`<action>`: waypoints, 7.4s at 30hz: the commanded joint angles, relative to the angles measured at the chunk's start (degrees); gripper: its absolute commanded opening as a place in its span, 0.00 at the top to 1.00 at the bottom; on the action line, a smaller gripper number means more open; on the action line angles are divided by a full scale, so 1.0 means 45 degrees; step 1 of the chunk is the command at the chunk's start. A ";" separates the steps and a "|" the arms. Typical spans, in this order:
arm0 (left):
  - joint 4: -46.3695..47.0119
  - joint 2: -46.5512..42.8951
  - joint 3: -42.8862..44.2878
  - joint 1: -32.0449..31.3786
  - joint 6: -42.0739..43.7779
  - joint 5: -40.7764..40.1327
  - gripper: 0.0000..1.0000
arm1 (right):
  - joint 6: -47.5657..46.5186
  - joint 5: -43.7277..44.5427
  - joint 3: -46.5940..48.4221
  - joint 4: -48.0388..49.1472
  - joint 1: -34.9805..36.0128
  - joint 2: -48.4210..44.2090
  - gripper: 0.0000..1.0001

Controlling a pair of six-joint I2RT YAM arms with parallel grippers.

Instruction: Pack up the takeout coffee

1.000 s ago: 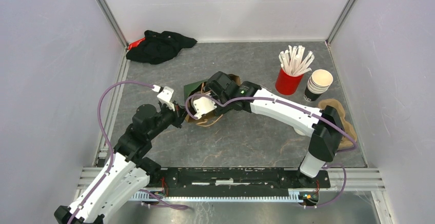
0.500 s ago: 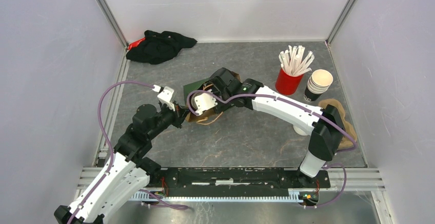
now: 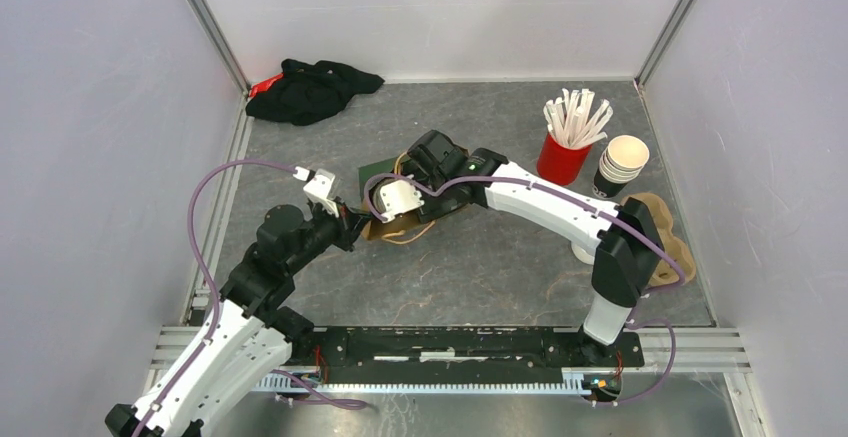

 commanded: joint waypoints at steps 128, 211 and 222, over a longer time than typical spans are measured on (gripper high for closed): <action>-0.7090 0.6372 0.8238 0.0460 -0.3981 0.1078 0.98 | 1.2890 -0.1050 0.4856 -0.2147 0.0576 -0.3158 0.02; -0.9027 0.5892 1.3054 0.0500 -0.2928 -0.1529 0.31 | 1.5810 -1.3146 0.2304 0.0242 -0.8051 -0.8888 1.00; -0.8913 0.5689 1.2592 0.0500 -0.3160 -0.1452 0.31 | 1.3599 -0.6713 0.3974 -0.3157 -0.4610 -0.6197 1.00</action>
